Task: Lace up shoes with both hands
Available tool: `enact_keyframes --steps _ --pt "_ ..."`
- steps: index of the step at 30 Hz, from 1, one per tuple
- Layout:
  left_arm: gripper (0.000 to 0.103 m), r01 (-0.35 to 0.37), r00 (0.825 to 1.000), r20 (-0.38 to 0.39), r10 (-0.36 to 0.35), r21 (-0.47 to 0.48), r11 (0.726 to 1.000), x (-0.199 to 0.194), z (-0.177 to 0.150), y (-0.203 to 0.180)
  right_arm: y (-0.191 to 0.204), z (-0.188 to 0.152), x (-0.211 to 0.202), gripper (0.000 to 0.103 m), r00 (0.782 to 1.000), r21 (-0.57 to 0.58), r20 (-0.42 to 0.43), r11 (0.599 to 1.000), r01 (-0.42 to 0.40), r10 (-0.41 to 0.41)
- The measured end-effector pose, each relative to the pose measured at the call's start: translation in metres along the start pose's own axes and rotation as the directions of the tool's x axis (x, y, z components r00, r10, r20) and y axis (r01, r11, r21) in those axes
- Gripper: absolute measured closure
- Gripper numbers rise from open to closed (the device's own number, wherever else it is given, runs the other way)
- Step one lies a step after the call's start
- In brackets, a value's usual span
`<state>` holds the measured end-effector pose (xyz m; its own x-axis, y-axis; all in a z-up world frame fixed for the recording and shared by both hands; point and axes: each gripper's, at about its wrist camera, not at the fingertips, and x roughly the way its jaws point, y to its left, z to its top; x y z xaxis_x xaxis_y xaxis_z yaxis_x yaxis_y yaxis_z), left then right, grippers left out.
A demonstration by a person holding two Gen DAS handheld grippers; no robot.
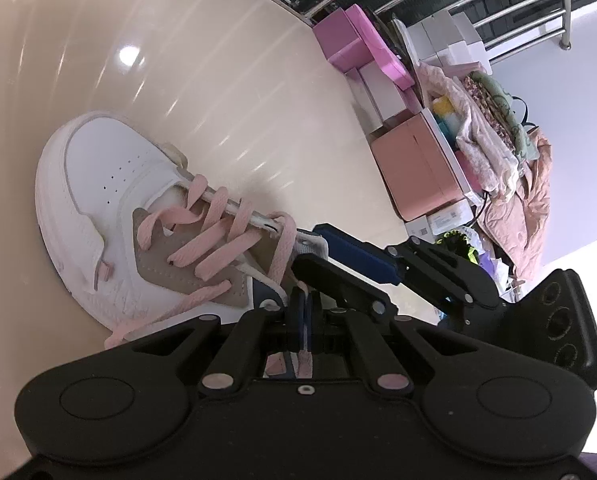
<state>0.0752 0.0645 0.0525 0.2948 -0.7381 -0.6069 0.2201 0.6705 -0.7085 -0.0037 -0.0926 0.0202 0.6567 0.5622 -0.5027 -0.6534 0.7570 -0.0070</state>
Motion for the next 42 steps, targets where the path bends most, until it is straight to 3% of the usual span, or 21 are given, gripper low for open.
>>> enact_keyframes --steps 10,42 --pt "0.101 -0.01 1.0 0.005 0.01 0.023 1.0 -0.002 0.0 -0.003 -0.009 0.0 -0.025 0.082 0.998 0.069 0.062 0.998 0.015 -0.019" --pt "0.101 -0.044 0.998 -0.031 0.048 0.118 0.992 -0.003 0.008 -0.014 -0.018 -0.013 -0.017 0.082 1.0 0.101 0.021 0.995 0.019 -0.021"
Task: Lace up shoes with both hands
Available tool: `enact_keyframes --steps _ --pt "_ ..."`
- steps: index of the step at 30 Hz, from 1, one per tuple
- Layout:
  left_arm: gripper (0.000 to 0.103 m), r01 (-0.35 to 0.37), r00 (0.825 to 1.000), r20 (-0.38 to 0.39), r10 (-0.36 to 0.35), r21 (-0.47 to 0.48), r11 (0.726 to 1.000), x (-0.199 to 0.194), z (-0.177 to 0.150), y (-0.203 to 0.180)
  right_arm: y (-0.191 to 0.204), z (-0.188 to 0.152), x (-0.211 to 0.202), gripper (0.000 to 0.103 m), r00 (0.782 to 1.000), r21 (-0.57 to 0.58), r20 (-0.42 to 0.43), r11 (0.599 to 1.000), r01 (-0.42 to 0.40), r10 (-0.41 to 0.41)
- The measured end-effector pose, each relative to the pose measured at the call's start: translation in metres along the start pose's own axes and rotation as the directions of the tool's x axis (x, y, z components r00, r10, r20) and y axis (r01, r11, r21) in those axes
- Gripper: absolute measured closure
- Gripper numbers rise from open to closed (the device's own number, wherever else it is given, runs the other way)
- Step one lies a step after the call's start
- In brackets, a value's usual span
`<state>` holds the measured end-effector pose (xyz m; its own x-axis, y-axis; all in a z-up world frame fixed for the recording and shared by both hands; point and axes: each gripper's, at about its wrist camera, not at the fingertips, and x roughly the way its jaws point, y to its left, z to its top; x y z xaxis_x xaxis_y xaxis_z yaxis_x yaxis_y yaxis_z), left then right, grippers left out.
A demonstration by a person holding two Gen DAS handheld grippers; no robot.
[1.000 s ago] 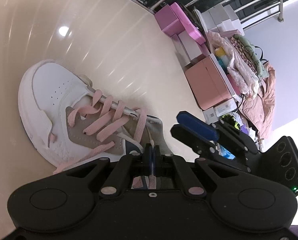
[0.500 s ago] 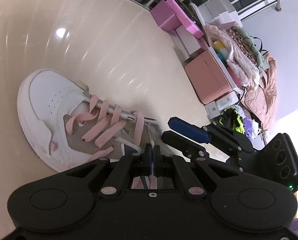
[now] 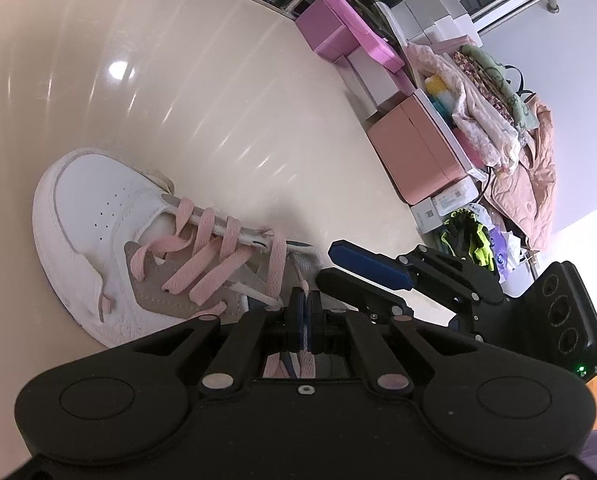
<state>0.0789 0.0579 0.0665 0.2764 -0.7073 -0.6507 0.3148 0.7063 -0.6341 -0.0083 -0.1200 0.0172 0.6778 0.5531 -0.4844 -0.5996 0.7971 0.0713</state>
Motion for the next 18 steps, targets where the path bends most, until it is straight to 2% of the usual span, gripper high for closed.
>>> enact_keyframes --steps 18 --pt "0.101 -0.012 1.0 -0.006 0.012 0.026 1.0 -0.001 0.0007 -0.0042 0.001 -0.0013 0.0001 0.082 1.0 0.006 -0.01 1.0 -0.006 0.006"
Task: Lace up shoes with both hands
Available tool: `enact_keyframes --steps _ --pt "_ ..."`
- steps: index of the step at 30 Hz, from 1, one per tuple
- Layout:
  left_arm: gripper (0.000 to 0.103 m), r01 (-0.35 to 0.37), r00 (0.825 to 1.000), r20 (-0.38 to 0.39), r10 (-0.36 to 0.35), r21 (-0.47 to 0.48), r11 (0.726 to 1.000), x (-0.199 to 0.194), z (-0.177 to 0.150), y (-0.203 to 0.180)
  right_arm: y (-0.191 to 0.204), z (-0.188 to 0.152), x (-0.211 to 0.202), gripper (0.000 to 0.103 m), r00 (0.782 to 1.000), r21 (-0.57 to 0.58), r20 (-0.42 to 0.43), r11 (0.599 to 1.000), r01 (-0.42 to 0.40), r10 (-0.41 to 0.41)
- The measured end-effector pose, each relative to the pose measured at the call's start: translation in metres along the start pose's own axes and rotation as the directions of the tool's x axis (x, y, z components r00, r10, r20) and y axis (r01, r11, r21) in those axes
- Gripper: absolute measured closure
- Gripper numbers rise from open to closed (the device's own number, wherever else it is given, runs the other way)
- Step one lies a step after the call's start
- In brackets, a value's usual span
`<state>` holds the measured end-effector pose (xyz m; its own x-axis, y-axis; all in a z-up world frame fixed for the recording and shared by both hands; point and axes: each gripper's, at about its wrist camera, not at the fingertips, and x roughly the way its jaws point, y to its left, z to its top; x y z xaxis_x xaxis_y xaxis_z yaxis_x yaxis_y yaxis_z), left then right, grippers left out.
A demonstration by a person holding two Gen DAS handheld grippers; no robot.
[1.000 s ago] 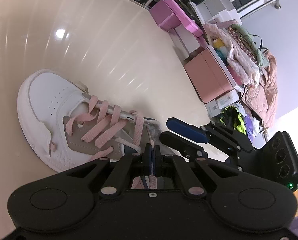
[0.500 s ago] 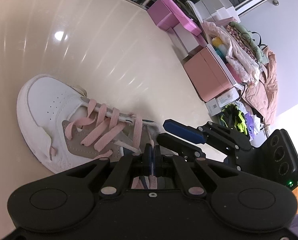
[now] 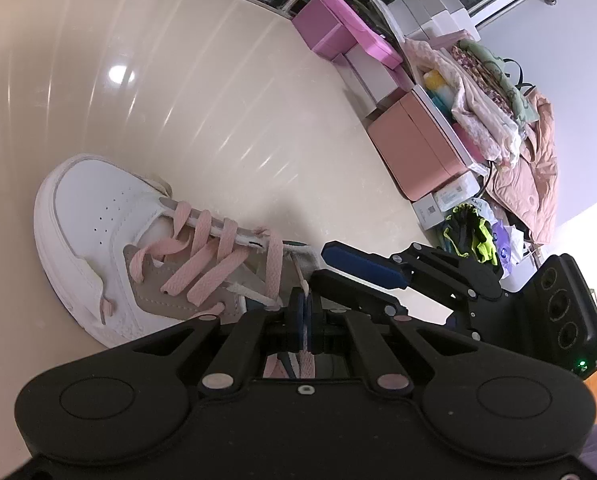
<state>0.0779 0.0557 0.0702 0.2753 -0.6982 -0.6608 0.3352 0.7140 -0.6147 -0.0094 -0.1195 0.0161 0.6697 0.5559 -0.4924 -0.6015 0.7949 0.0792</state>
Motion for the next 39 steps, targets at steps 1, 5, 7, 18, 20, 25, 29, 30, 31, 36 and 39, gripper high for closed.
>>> enact_keyframes --steps 1,5,7,18,20,25,29,30,31,36,39 --pt "0.101 -0.001 1.0 0.0 0.001 0.003 1.0 0.0 0.0 -0.001 0.0 0.0 0.0 0.082 1.0 0.0 -0.001 1.0 0.0 0.0" --pt "0.101 0.0 1.0 -0.003 0.0 0.001 1.0 0.002 0.002 0.0 -0.001 -0.001 0.001 0.082 1.0 0.001 -0.003 1.0 -0.002 0.002" --pt "0.101 -0.003 1.0 -0.002 0.003 0.001 1.0 0.003 0.004 0.001 -0.001 -0.001 0.001 0.082 1.0 0.002 -0.005 1.0 -0.003 0.003" --pt "0.101 0.005 1.0 0.01 -0.005 -0.023 1.0 0.005 0.012 0.006 -0.02 0.0 -0.004 0.082 0.997 0.105 0.028 0.992 -0.074 0.071" --pt "0.101 0.004 1.0 0.013 -0.003 -0.026 1.0 0.006 0.013 0.006 -0.046 0.002 -0.011 0.081 0.984 0.259 0.093 0.95 -0.173 0.154" --pt "0.101 -0.016 1.0 0.024 0.017 -0.035 0.999 0.008 0.016 0.008 -0.094 -0.004 0.029 0.08 0.926 0.609 0.145 0.706 -0.362 0.35" --pt "0.101 -0.021 0.999 0.03 0.023 -0.043 0.999 0.007 0.016 0.009 -0.102 -0.02 0.055 0.092 0.889 0.733 0.181 0.545 -0.407 0.421" --pt "0.101 -0.023 0.999 0.031 0.024 -0.043 0.999 0.007 0.016 0.009 -0.102 -0.024 0.056 0.095 0.886 0.745 0.189 0.526 -0.41 0.424" --pt "0.101 -0.024 0.999 0.032 0.025 -0.043 0.999 0.008 0.016 0.009 -0.102 -0.028 0.057 0.096 0.884 0.757 0.195 0.509 -0.411 0.424" --pt "0.092 -0.097 0.992 0.074 0.098 -0.01 0.995 0.0 0.01 -0.004 -0.095 -0.035 0.044 0.103 0.907 0.748 0.228 0.533 -0.396 0.354" --pt "0.059 -0.325 0.925 0.251 0.284 0.137 0.936 -0.027 -0.016 -0.051 -0.092 -0.037 0.027 0.103 0.935 0.738 0.25 0.577 -0.352 0.251"
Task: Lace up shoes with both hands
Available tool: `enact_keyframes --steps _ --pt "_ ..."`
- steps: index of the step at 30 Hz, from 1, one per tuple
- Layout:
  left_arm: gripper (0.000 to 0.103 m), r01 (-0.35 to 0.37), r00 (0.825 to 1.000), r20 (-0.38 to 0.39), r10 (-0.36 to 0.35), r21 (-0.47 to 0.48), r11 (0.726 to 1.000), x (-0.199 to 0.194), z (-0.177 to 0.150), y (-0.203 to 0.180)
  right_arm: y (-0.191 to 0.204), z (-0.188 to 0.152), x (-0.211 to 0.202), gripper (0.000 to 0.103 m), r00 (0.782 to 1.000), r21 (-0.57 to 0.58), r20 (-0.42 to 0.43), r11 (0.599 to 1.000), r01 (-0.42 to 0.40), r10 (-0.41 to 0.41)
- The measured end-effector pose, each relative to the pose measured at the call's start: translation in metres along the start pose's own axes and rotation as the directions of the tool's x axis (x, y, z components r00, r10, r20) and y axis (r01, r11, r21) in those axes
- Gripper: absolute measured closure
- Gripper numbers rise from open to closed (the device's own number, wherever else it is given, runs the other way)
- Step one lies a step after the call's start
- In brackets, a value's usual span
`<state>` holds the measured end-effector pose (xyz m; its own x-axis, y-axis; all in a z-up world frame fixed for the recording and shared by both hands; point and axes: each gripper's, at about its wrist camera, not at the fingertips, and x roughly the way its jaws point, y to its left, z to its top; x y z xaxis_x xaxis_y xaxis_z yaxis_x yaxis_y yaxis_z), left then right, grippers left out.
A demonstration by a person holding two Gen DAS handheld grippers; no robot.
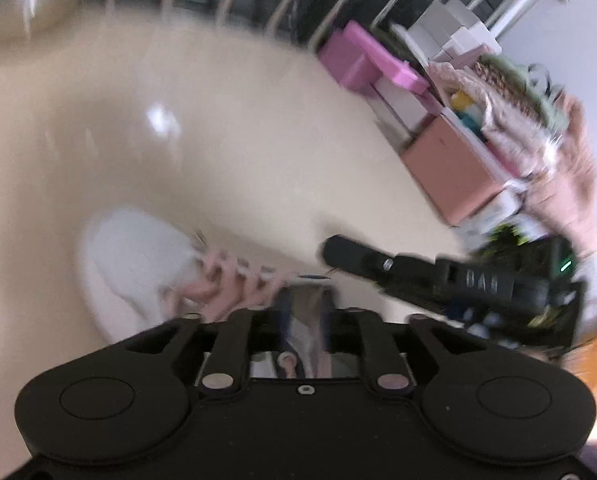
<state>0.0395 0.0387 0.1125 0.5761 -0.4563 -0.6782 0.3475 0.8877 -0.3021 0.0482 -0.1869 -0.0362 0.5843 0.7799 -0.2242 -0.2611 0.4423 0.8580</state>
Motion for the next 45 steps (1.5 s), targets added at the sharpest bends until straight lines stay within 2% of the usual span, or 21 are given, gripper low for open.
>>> enact_keyframes --steps 1,3,4,6,10,14,16,19,21,22,25,27,30,31,32,33,36,41,43,44,45 --pt "0.035 -0.083 0.995 0.057 0.079 0.075 0.994 -0.009 -0.008 -0.016 0.002 -0.001 -0.007 0.103 0.999 -0.013 0.04 1.0 0.024 -0.023" --pt "0.032 -0.275 0.958 0.147 0.246 0.222 0.936 -0.013 -0.029 -0.05 0.002 -0.005 -0.018 0.103 0.995 -0.025 0.082 0.998 0.061 -0.059" --pt "0.032 -0.337 0.94 0.145 0.308 0.276 0.9 -0.005 -0.039 -0.062 0.001 -0.008 -0.022 0.103 0.993 -0.021 0.09 0.997 0.073 -0.071" --pt "0.032 -0.393 0.919 0.12 0.375 0.341 0.854 0.012 -0.056 -0.074 0.006 -0.016 -0.034 0.103 0.986 -0.067 0.11 0.989 0.13 -0.123" --pt "0.025 -0.401 0.916 0.093 0.391 0.263 0.877 0.008 -0.064 -0.052 0.018 -0.026 -0.075 0.103 0.94 -0.163 0.219 0.94 0.3 -0.262" --pt "0.017 -0.439 0.898 0.097 0.429 0.266 0.858 -0.011 -0.069 -0.03 0.015 -0.031 -0.132 0.103 0.868 -0.189 0.292 0.866 0.464 -0.401" --pt "0.018 -0.412 0.911 0.079 0.405 0.235 0.88 -0.019 -0.068 -0.017 0.016 -0.031 -0.145 0.103 0.845 -0.254 0.265 0.812 0.526 -0.464" --pt "0.021 -0.386 0.922 0.083 0.377 0.218 0.896 -0.019 -0.07 -0.014 0.041 -0.034 -0.139 0.09 0.868 -0.442 0.197 0.749 0.494 -0.456" --pt "0.027 -0.365 0.931 0.082 0.355 0.203 0.909 -0.019 -0.071 -0.012 0.065 -0.038 -0.122 0.042 0.921 -0.591 0.154 0.714 0.375 -0.357" --pt "0.042 -0.333 0.943 0.073 0.325 0.185 0.925 -0.019 -0.071 -0.011 0.076 -0.04 -0.11 0.04 0.949 -0.663 0.11 0.689 0.292 -0.296" --pt "0.064 -0.239 0.971 0.042 0.235 0.163 0.957 -0.018 -0.075 -0.01 0.09 -0.045 -0.06 0.051 0.976 -0.825 0.023 0.548 0.14 -0.215" --pt "0.066 -0.228 0.974 0.035 0.226 0.176 0.958 -0.018 -0.074 -0.011 0.091 -0.044 -0.02 0.066 0.967 -0.886 -0.06 0.458 0.063 -0.249" --pt "0.066 -0.211 0.977 0.031 0.209 0.171 0.962 -0.016 -0.074 -0.006 0.094 -0.044 0.015 0.067 0.952 -0.953 -0.075 0.303 0.019 -0.296" --pt "0.066 -0.208 0.978 0.032 0.206 0.168 0.964 -0.016 -0.073 -0.004 0.096 -0.043 0.024 0.067 0.948 -0.965 -0.084 0.261 -0.001 -0.308" --pt "0.064 -0.21 0.978 0.032 0.207 0.163 0.964 -0.016 -0.073 -0.001 0.1 -0.042 0.031 0.074 0.948 -0.968 -0.107 0.25 -0.031 -0.3" --pt "0.063 -0.215 0.977 0.033 0.213 0.157 0.964 -0.016 -0.072 0.001 0.103 -0.041 0.035 0.103 0.951 -0.966 -0.111 0.257 -0.034 -0.29" --pt "0.06 -0.232 0.973 0.045 0.228 0.141 0.963 -0.018 -0.072 0.01 0.1 -0.043 0.024 0.103 0.959 -0.966 -0.047 0.256 0.026 -0.278" --pt "0.063 -0.201 0.979 0.067 0.195 0.116 0.973 -0.016 -0.072 0.018 0.074 -0.03 -0.017 0.101 0.945 -0.885 -0.004 0.441 0.149 -0.328" --pt "0.064 -0.215 0.975 0.088 0.205 0.116 0.97 -0.014 -0.073 0.016 0.084 -0.032 -0.028 0.083 0.946 -0.853 -0.025 0.501 0.148 -0.322" --pt "0.064 -0.22 0.973 0.093 0.21 0.112 0.969 -0.013 -0.073 0.015 0.091 -0.034 -0.032 0.055 0.954 -0.837 -0.024 0.528 0.145 -0.299" --pt "0.064 -0.224 0.972 0.098 0.214 0.106 0.969 -0.013 -0.073 0.015 0.098 -0.036 -0.037 0.037 0.961 -0.82 -0.02 0.555 0.141 -0.275"
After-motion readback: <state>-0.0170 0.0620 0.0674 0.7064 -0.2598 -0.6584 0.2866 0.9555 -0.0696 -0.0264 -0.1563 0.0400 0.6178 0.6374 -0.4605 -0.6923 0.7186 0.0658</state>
